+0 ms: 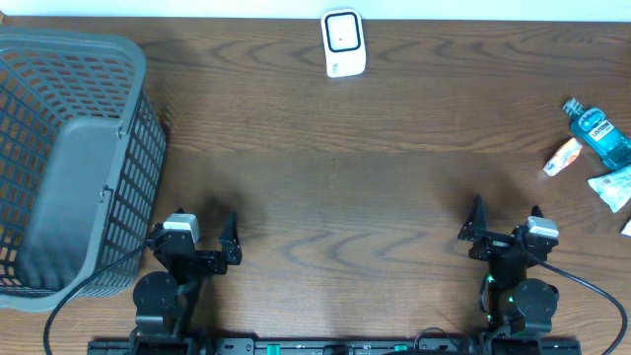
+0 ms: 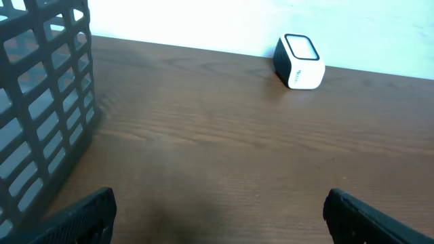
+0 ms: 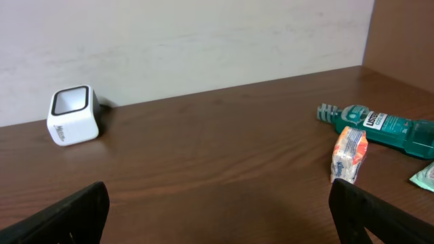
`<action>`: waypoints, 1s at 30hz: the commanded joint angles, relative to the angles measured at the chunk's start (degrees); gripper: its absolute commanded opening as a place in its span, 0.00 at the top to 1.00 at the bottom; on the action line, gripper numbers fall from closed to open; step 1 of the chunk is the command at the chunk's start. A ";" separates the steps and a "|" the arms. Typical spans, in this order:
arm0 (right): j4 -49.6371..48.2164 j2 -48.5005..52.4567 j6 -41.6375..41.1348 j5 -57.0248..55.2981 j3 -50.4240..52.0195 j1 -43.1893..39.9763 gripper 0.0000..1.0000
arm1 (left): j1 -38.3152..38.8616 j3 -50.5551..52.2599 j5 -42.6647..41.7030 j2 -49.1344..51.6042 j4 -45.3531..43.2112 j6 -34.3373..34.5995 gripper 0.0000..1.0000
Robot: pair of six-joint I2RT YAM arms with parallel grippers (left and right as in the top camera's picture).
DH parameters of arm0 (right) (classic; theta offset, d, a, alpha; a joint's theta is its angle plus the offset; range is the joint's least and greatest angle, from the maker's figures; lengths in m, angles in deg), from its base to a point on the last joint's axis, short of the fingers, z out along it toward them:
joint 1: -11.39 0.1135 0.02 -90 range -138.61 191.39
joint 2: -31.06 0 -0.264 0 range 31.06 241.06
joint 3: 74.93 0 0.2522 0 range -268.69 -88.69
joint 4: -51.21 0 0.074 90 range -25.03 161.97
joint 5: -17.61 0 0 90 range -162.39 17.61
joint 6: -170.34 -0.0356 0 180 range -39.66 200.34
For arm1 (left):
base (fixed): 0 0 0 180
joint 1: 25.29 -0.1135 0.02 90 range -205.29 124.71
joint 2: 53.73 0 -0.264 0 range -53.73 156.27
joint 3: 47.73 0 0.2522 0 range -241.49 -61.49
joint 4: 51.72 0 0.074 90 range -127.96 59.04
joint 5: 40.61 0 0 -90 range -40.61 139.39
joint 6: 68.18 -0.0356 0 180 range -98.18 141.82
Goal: Scan the item barcode
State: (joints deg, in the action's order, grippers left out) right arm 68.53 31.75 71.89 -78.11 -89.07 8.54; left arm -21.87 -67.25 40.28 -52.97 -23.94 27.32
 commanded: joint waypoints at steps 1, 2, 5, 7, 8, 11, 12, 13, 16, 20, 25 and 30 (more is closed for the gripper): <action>0.26 -0.37 0.83 0.22 0.07 0.37 0.01 | -0.09 0.83 -0.76 -0.66 1.73 -0.96 0.02; 0.26 -0.37 0.83 0.20 0.07 0.37 0.01 | -0.11 0.83 -0.74 -0.66 1.73 -0.96 0.02; 0.26 -0.37 0.83 0.22 0.07 0.37 0.01 | -0.15 0.83 -0.57 -0.66 1.73 -0.98 0.02; 0.26 -0.37 0.83 0.20 0.07 0.37 0.01 | -0.15 0.94 1.03 -0.66 0.87 -0.96 0.02; 0.26 -0.37 0.83 0.22 0.07 0.37 0.01 | -0.15 1.25 1.03 -0.66 0.11 -0.96 0.02; 0.26 -0.37 0.83 0.20 0.07 0.37 0.01 | -0.15 2.34 1.22 -0.66 -3.08 -0.98 0.02; 0.26 -0.37 0.83 0.22 0.07 0.37 0.01 | -0.15 2.84 1.68 -0.66 -4.42 -0.98 0.02; 0.26 -0.37 0.83 0.22 0.07 0.37 0.01 | -0.13 3.26 2.40 -0.66 -5.44 -0.98 0.02; 0.26 -0.37 0.83 0.22 0.07 0.37 0.01 | -0.15 4.87 5.49 -0.66 -8.90 -0.96 0.02; 0.26 -0.37 0.83 0.22 0.07 0.37 0.01 | -0.15 5.57 10.80 -0.68 -10.03 -1.36 0.02; 0.26 -0.37 0.83 0.22 0.07 0.37 0.01 | -0.55 5.57 12.13 -0.68 -10.08 -10.91 0.02; 0.26 -0.37 0.83 0.22 0.07 0.37 0.01 | -2.80 5.55 9.62 -0.68 -9.84 -10.82 0.02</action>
State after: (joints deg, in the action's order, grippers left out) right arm 68.55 31.75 71.89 -78.04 -89.07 8.54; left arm -23.25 -63.38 49.68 -53.15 -35.07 19.19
